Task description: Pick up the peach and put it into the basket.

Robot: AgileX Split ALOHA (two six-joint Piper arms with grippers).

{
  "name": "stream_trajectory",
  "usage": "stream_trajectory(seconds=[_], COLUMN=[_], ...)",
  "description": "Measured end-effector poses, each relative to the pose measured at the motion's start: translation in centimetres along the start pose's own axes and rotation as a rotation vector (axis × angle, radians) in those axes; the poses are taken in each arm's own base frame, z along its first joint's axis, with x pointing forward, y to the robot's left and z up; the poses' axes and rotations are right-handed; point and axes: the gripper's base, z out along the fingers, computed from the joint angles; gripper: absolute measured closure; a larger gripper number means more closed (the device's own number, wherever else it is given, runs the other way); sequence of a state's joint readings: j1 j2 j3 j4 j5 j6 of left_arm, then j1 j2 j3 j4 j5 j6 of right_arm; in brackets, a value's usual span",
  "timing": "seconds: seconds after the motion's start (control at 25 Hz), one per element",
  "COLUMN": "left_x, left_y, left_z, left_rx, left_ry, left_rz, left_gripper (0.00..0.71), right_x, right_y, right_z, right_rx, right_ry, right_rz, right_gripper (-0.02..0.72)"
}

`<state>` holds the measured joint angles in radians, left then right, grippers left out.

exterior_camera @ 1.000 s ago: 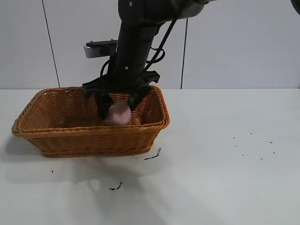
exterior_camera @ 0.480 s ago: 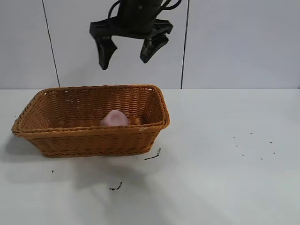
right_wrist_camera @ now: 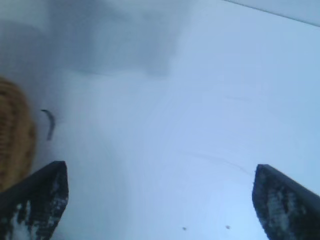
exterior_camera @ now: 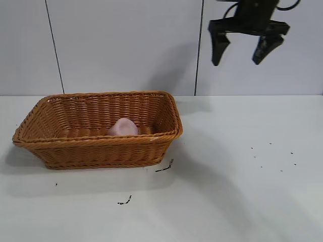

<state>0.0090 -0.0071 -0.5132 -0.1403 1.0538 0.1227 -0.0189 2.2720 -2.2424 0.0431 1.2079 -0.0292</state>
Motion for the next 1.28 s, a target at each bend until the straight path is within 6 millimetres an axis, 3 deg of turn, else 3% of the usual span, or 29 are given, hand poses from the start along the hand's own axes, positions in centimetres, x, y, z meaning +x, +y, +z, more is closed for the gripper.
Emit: stream_trajectory(seconds=[0.2,0.4,0.56,0.84,1.08,1.28], left_x=[0.0,0.0,0.0,0.0,0.0,0.0], left_y=[0.0,0.0,0.0,0.0,0.0,0.0], left_z=[0.0,0.0,0.0,0.0,0.0,0.0], left_rx=[0.000,0.000,0.000,0.000,0.000,0.000], left_ry=[0.000,0.000,0.000,0.000,0.000,0.000], left_rz=[0.000,0.000,0.000,0.000,0.000,0.000], left_gripper=[0.016,0.016,0.016,0.016,0.016,0.016], right_x=[0.5,4.1,9.3,21.4,31.8,38.1], right_y=[0.1,0.3,0.6,1.0,1.2,1.4], right_z=[-3.9,-8.1,-11.9,-16.6,-17.7,-17.7], right_rx=[-0.008,-0.009,-0.010,-0.015,-0.012,-0.013], right_ry=[-0.041,-0.005,0.042,0.094,0.020,-0.154], right_rz=[-0.007,-0.006,-0.011,-0.012,-0.015,-0.017], right_gripper=[0.008,0.008,0.008,0.008,0.008,0.008])
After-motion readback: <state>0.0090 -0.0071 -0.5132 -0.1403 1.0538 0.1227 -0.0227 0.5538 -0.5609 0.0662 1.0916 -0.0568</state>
